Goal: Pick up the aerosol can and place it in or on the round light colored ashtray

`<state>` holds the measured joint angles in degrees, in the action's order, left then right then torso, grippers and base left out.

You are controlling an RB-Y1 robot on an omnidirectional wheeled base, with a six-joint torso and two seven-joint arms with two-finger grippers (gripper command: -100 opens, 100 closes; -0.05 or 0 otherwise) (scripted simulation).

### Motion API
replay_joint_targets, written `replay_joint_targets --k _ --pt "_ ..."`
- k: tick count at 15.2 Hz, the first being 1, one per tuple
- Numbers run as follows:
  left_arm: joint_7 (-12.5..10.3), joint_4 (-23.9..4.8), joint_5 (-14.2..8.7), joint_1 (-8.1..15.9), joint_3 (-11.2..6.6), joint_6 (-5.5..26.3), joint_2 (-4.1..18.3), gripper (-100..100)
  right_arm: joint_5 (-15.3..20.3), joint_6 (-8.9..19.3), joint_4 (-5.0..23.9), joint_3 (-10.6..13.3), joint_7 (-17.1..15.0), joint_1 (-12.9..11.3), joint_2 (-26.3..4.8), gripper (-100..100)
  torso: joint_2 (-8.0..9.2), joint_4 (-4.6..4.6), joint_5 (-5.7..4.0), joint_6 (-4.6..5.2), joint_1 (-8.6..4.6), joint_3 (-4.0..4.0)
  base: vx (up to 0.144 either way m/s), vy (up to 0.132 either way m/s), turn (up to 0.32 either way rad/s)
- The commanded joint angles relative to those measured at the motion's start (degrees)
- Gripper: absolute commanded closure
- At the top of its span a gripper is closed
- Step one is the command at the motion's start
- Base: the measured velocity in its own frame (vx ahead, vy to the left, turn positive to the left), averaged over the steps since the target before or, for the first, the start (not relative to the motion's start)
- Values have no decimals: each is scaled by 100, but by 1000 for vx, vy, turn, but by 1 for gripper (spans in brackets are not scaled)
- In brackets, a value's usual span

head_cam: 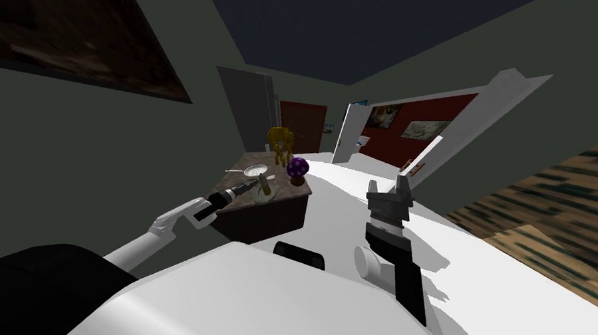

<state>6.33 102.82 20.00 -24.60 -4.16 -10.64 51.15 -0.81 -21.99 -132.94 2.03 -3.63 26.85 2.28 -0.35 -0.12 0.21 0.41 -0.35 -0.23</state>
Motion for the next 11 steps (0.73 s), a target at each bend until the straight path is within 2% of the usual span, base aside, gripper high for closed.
replay_joint_targets --k 1,6,7,11 --pt "-151 80 -89 -123 -133 -113 230 -100 0 0 0 0 0 0 0 0 0 0 0 0 0 0 68 -51 161" --pt "-480 351 -289 -405 -404 -280 777 -100 0 0 0 0 0 0 0 0 -11 -3 -2 2 -9 -6 75 -67 158" --pt "-384 290 -236 -343 -337 -240 638 -100 0 0 0 0 0 0 0 0 -13 -3 -3 1 -13 -8 49 -51 82" --pt "-411 309 -245 -353 -348 -243 660 -100 0 0 0 0 0 -1 0 0 10 1 5 4 15 5 8 -9 2"
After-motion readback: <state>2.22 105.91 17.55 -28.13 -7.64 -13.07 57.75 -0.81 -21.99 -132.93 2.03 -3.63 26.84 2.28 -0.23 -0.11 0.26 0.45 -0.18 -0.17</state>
